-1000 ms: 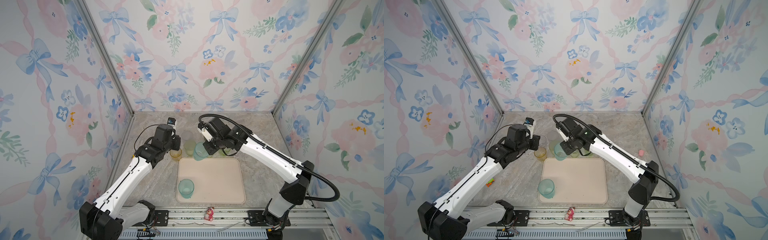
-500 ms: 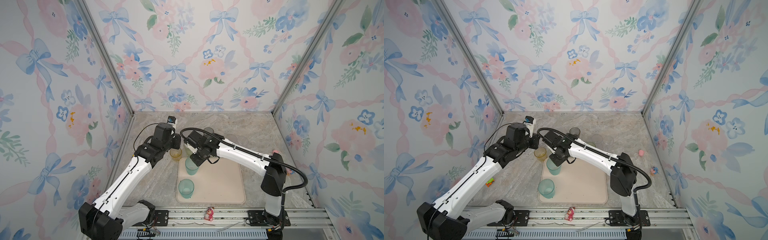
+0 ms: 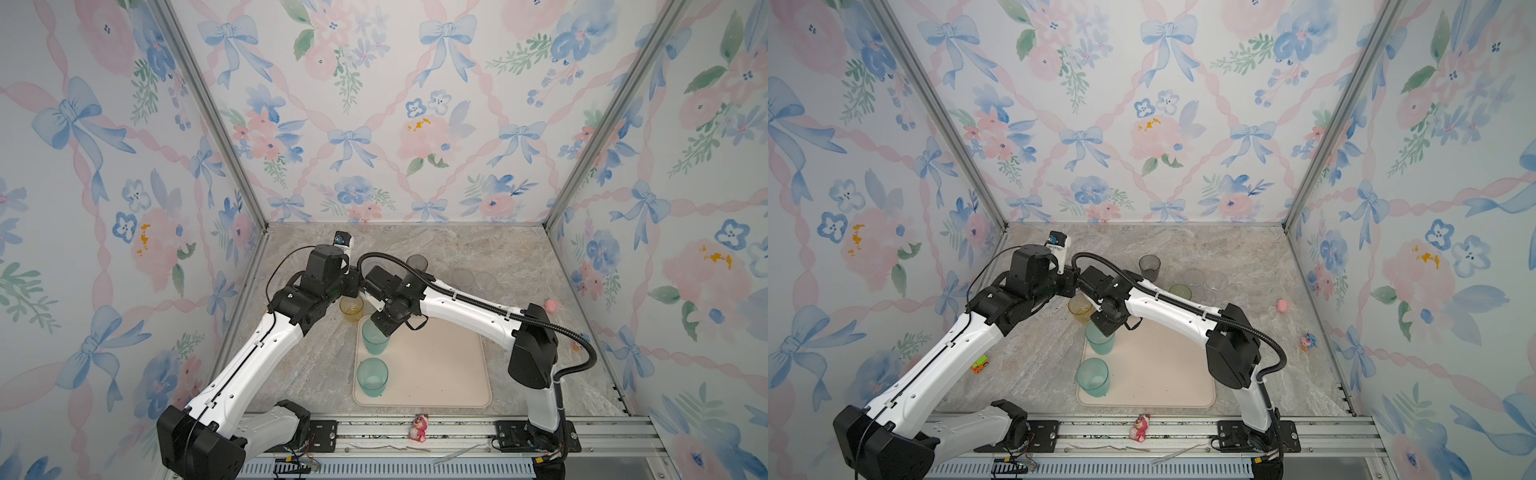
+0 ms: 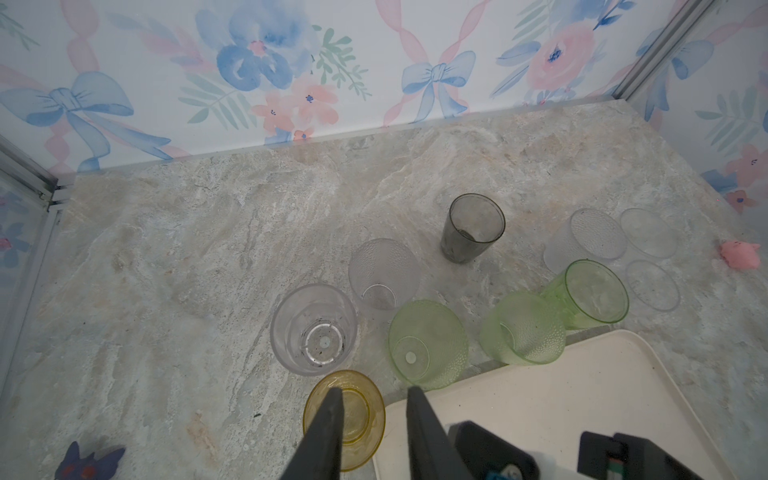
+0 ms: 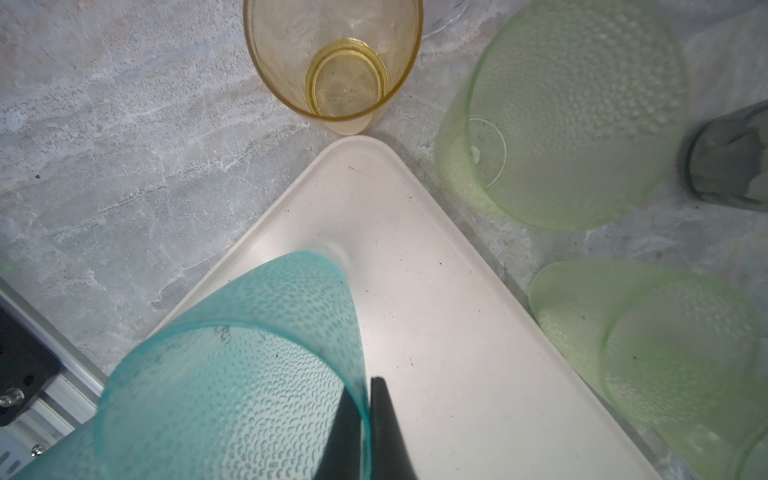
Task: Place the glasses into the tray
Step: 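Carry the second teal cup with the right gripper onto the tray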
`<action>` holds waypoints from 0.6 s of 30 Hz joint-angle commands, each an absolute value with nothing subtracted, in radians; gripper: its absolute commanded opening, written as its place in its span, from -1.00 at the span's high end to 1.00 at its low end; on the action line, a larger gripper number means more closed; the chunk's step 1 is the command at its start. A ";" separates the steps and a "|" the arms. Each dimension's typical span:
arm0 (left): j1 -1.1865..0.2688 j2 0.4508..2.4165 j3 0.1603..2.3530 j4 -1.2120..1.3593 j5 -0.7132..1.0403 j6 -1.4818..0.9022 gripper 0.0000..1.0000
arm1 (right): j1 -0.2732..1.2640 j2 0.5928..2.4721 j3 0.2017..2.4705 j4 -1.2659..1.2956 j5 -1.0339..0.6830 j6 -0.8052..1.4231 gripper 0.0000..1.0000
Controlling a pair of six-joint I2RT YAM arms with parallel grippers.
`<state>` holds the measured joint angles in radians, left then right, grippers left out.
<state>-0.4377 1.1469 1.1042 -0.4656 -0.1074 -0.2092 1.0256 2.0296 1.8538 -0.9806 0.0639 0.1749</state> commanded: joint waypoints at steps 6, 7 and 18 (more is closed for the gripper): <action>-0.437 1.152 1.123 -0.452 -0.094 -0.187 0.42 | 1.073 2.080 1.929 -1.031 0.087 0.152 0.94; -0.437 1.152 1.122 -0.451 -0.094 -0.187 0.42 | 1.074 2.080 1.928 -1.034 0.089 0.153 0.93; -0.432 1.127 1.113 -0.452 -0.170 -0.199 0.26 | 1.093 2.062 1.858 -0.989 0.103 0.192 0.94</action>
